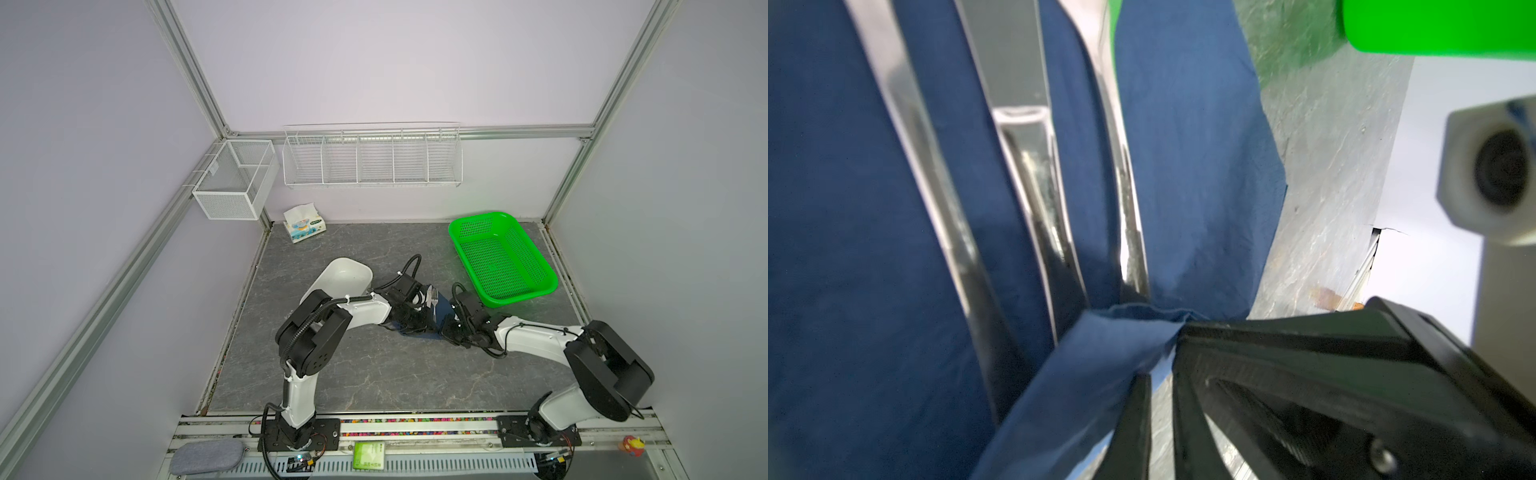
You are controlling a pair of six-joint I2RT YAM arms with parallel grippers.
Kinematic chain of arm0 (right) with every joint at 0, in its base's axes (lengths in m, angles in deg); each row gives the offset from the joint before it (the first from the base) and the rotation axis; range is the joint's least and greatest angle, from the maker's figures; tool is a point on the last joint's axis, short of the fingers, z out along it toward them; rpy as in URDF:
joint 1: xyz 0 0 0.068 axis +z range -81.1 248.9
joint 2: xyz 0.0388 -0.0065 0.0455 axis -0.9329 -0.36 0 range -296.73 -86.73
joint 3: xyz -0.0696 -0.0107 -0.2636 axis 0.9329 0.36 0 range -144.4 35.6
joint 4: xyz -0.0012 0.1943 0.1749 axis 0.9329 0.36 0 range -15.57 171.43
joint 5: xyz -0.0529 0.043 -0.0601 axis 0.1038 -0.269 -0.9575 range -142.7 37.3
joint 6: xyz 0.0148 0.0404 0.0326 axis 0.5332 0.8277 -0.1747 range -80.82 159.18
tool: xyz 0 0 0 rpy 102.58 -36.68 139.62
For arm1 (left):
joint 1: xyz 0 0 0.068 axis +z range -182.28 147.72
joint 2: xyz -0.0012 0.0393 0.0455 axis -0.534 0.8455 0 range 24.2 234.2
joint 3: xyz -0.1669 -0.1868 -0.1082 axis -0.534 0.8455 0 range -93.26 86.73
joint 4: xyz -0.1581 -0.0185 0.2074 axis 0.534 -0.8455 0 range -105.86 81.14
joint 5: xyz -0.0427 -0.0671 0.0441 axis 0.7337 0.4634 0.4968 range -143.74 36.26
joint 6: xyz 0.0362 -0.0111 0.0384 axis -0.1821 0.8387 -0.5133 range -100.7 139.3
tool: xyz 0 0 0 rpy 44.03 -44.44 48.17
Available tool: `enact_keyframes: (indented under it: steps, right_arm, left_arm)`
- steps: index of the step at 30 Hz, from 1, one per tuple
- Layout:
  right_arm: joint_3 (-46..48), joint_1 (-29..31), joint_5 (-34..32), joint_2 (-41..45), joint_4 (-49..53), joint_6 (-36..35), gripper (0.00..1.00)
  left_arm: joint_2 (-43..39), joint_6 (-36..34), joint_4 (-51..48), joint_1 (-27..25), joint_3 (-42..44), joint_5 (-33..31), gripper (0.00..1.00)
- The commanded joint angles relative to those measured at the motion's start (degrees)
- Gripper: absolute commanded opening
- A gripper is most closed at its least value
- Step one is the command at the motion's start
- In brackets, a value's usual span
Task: Place the utensils on the paper napkin and roll it up
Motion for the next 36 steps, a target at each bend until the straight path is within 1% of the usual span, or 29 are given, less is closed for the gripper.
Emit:
enact_keyframes:
  steps: [1,4,7,12,13,14,18,24,28,32,34,36]
  right_arm:
    - [0.7,-0.3,-0.4,0.9,-0.6,1.5,0.13]
    - [0.9,-0.3,-1.4,2.5,0.7,1.8,0.13]
    - [2.7,-0.4,-3.4,6.2,1.3,3.3,0.15]
    - [6.4,-2.6,-4.1,12.1,1.6,5.4,0.20]
    - [6.9,-3.1,-3.8,12.5,1.6,5.4,0.22]
    - [7.2,-3.7,-3.2,12.8,1.5,5.4,0.24]
    - [8.6,-5.5,-0.1,11.9,-1.1,6.4,0.27]
    - [9.5,-6.1,0.3,10.3,-2.3,8.4,0.30]
    - [11.2,-6.4,0.6,10.0,-5.0,9.9,0.39]
    - [12.2,-6.8,0.0,10.6,-5.3,10.9,0.40]
    - [12.4,-6.9,0.6,12.0,-5.5,10.5,0.45]
    - [12.4,-6.8,-0.4,13.5,-4.1,10.0,0.50]
  left_arm:
    - [1.9,-1.2,-2.0,-0.5,-2.4,0.7,0.13]
    - [2.1,-1.7,-3.7,-0.6,-2.9,-0.8,0.13]
    - [2.5,-2.3,-4.7,-0.6,-3.3,-1.5,0.12]
    - [3.5,-2.8,-6.1,-0.6,-4.0,-2.1,0.12]
    - [3.4,-2.9,-6.3,-0.6,-4.1,-2.3,0.11]
    - [3.3,-3.0,-6.4,-0.6,-4.1,-2.2,0.12]
    - [3.1,-3.5,-7.1,-0.6,-4.4,-2.5,0.12]
    - [3.0,-3.6,-7.4,-0.6,-4.6,-2.4,0.12]
    - [3.3,-3.7,-7.0,-0.6,-4.9,-1.5,0.12]
    - [3.5,-3.8,-7.0,-0.6,-5.0,-1.5,0.12]
    - [3.4,-3.8,-7.0,-0.6,-5.1,-1.4,0.12]
    - [3.2,-3.8,-6.8,-0.6,-5.0,-1.3,0.12]
